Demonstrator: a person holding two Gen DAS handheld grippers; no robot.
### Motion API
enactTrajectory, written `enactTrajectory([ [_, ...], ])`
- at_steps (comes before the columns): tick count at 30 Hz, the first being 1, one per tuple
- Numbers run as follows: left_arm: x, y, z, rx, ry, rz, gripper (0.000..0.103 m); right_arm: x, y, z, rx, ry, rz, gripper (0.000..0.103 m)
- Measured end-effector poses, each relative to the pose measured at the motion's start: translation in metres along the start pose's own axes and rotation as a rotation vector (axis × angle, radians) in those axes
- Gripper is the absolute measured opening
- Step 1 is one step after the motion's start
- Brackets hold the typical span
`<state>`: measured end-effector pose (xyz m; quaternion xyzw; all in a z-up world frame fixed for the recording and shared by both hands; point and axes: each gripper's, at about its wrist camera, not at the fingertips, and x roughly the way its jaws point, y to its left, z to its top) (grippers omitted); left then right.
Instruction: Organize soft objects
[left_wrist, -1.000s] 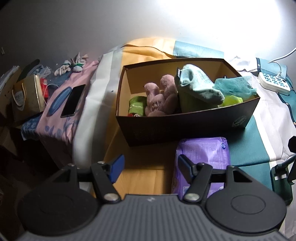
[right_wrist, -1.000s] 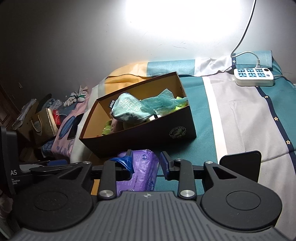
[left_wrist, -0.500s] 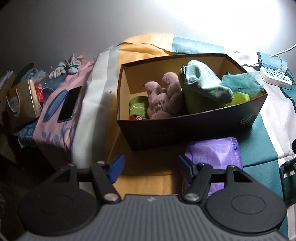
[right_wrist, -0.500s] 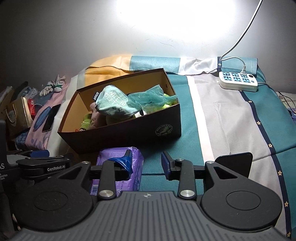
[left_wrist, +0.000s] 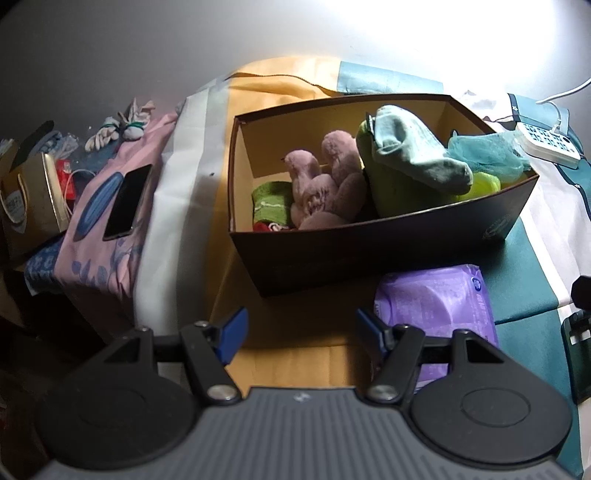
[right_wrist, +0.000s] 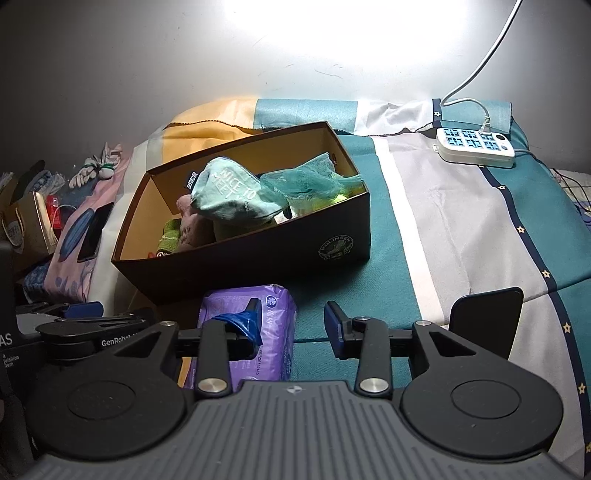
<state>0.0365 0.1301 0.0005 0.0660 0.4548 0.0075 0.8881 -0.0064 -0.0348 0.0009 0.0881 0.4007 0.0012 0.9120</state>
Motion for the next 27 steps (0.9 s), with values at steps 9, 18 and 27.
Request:
enactTrajectory([
  [9, 0.006, 0.001, 0.002, 0.011, 0.015, -0.043, 0.068, 0.007, 0.001, 0.002, -0.014, 0.020, -0.102, 0.022],
  [18, -0.006, 0.006, 0.016, 0.023, -0.037, -0.035, 0.068, 0.010, -0.010, 0.008, 0.038, 0.009, -0.207, 0.023],
  [27, -0.028, 0.016, 0.035, -0.031, -0.110, 0.023, 0.068, 0.011, -0.014, 0.020, -0.001, -0.019, -0.208, 0.024],
])
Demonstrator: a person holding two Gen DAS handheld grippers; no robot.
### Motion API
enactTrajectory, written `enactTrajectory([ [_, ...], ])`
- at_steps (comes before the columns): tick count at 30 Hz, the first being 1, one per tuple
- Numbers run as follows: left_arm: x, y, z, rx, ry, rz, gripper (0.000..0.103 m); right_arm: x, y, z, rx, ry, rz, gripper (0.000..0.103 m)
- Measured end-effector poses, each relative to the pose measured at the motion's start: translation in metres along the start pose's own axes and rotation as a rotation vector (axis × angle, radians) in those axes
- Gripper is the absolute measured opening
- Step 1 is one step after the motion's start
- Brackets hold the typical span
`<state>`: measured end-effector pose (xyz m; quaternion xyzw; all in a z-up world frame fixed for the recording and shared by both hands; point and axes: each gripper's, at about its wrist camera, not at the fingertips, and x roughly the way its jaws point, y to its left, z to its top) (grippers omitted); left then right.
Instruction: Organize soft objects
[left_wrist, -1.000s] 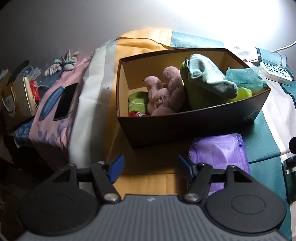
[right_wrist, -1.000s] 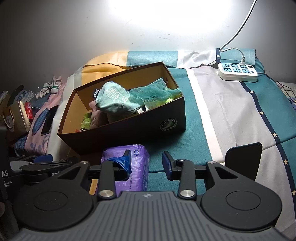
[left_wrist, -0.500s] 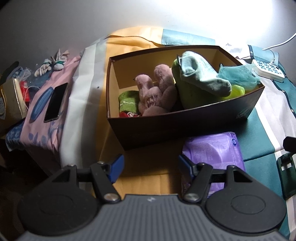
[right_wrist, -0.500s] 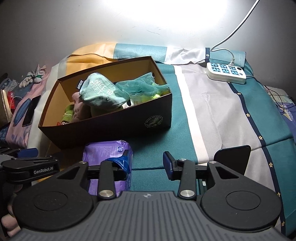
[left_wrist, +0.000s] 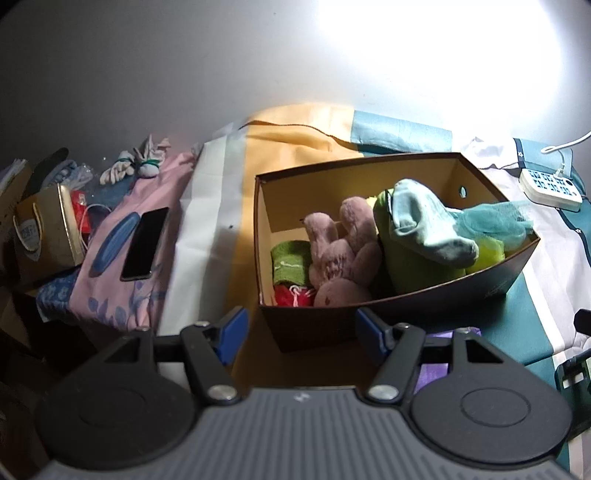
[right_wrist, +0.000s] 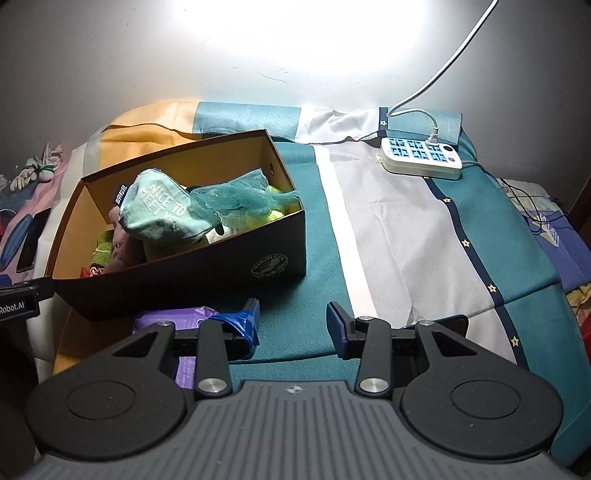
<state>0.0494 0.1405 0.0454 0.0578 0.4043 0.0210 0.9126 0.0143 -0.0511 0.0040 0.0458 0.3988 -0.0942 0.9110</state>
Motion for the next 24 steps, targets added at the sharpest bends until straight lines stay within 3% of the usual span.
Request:
enactTrajectory([
  [15, -0.002, -0.013, -0.015, -0.031, 0.020, 0.011, 0.068, -0.001, -0.001, 0.003, -0.051, -0.029, 0.010, 0.025],
  [24, -0.002, -0.015, -0.020, -0.032, 0.028, -0.020, 0.068, -0.006, 0.002, -0.001, -0.034, -0.033, 0.015, 0.025],
])
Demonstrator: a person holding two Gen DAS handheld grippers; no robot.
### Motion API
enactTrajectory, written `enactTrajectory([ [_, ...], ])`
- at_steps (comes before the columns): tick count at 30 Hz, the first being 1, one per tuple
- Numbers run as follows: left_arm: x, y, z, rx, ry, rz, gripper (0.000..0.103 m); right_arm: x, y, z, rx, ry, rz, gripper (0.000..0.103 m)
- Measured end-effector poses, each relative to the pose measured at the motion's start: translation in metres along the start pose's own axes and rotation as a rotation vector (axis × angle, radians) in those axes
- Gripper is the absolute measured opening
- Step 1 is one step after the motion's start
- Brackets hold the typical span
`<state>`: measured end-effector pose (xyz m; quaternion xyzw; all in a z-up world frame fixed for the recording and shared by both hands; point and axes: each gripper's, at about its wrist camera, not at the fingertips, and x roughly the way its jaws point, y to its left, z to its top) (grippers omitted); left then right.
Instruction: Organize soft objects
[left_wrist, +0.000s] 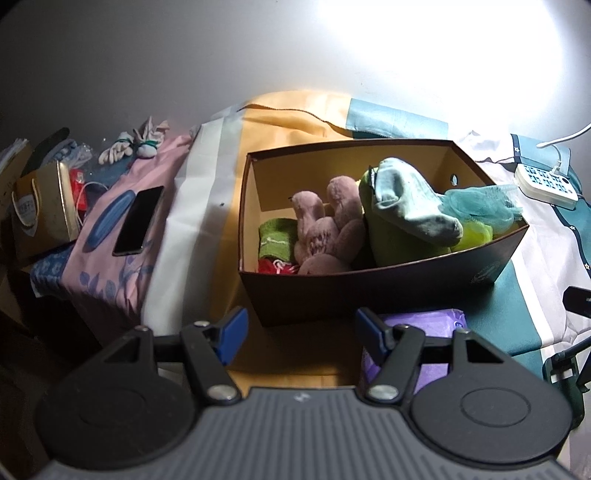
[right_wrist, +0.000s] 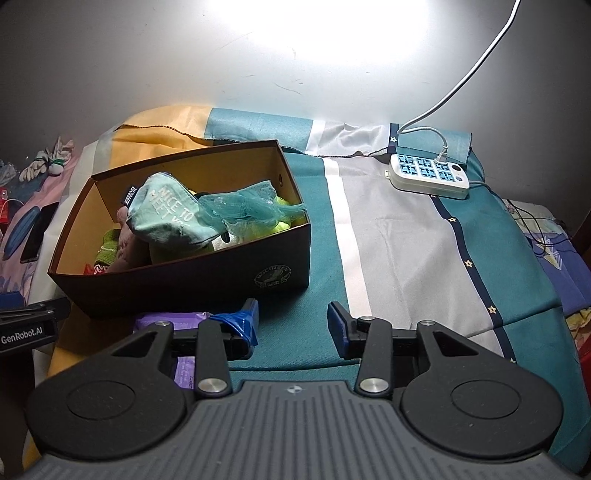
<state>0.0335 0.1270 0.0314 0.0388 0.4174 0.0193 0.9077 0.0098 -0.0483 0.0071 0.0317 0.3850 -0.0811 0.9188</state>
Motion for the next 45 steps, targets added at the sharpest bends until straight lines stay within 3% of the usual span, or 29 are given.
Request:
enactTrajectory([
  [17, -0.011, -0.002, 0.012, 0.042, -0.049, 0.012, 0.068, -0.011, 0.003, 0.002, 0.003, -0.035, 0.005, 0.026],
  [28, -0.029, 0.011, 0.052, 0.086, -0.150, 0.056, 0.068, -0.023, 0.004, 0.025, 0.016, -0.088, 0.001, 0.026],
  [45, -0.011, 0.018, 0.047, 0.025, -0.099, 0.020, 0.068, -0.012, 0.013, 0.029, 0.020, -0.063, 0.027, 0.026],
])
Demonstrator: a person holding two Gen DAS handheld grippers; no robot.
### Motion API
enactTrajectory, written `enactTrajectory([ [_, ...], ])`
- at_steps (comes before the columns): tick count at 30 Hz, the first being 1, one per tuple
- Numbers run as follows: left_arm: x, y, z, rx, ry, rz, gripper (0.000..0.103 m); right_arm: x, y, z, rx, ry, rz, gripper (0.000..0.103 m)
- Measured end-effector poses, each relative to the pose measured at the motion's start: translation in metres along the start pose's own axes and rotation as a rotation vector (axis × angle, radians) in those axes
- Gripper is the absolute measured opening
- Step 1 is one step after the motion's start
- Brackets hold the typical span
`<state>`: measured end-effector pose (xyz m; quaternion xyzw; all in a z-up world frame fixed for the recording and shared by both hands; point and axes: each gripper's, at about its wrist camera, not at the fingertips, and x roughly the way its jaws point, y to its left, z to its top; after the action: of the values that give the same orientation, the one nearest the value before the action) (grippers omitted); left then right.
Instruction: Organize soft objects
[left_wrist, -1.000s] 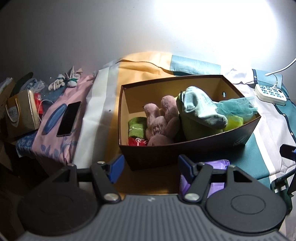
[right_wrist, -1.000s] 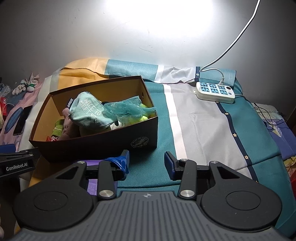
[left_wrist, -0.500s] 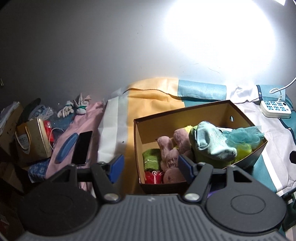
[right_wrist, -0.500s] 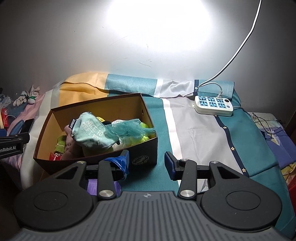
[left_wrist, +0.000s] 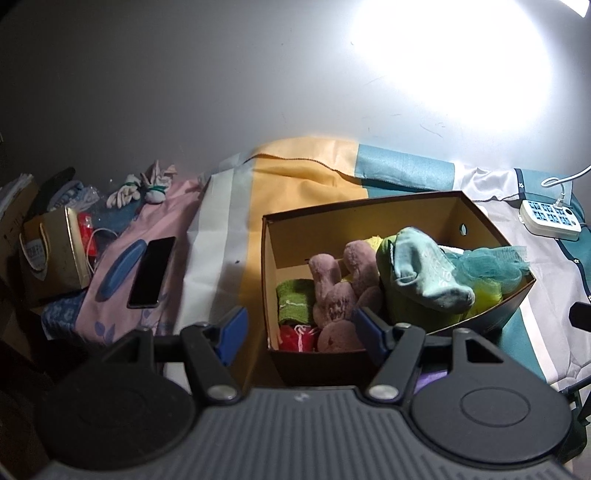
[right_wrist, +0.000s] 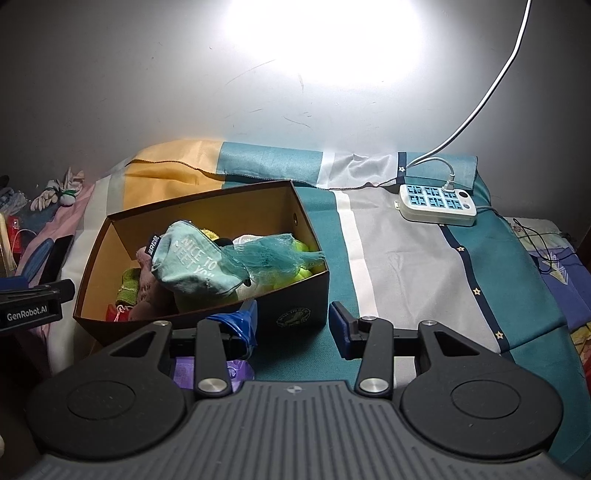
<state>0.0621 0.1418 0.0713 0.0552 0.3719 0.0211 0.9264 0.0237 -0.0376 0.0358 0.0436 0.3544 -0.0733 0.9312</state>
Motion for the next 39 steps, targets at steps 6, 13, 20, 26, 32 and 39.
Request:
enactTrajectory([
  [6, 0.009, -0.001, -0.002, -0.008, 0.028, -0.015, 0.068, 0.007, 0.000, 0.000, 0.002, 0.006, 0.003, 0.027],
  [13, 0.018, -0.007, -0.002, -0.002, 0.051, -0.037, 0.068, 0.016, -0.004, 0.000, 0.016, 0.020, -0.004, 0.027],
  [20, 0.026, -0.012, -0.004, 0.004, 0.072, -0.039, 0.068, 0.023, -0.007, -0.002, 0.028, 0.038, -0.010, 0.027],
  [26, 0.029, -0.011, -0.006, -0.001, 0.087, -0.035, 0.068, 0.026, -0.009, -0.003, 0.032, 0.048, -0.006, 0.027],
  [32, 0.032, -0.011, -0.008, -0.003, 0.100, -0.031, 0.068, 0.028, -0.008, -0.003, 0.029, 0.052, -0.002, 0.027],
  [39, 0.034, -0.012, -0.009, -0.008, 0.116, -0.030, 0.068, 0.028, -0.008, -0.004, 0.028, 0.051, 0.004, 0.027],
])
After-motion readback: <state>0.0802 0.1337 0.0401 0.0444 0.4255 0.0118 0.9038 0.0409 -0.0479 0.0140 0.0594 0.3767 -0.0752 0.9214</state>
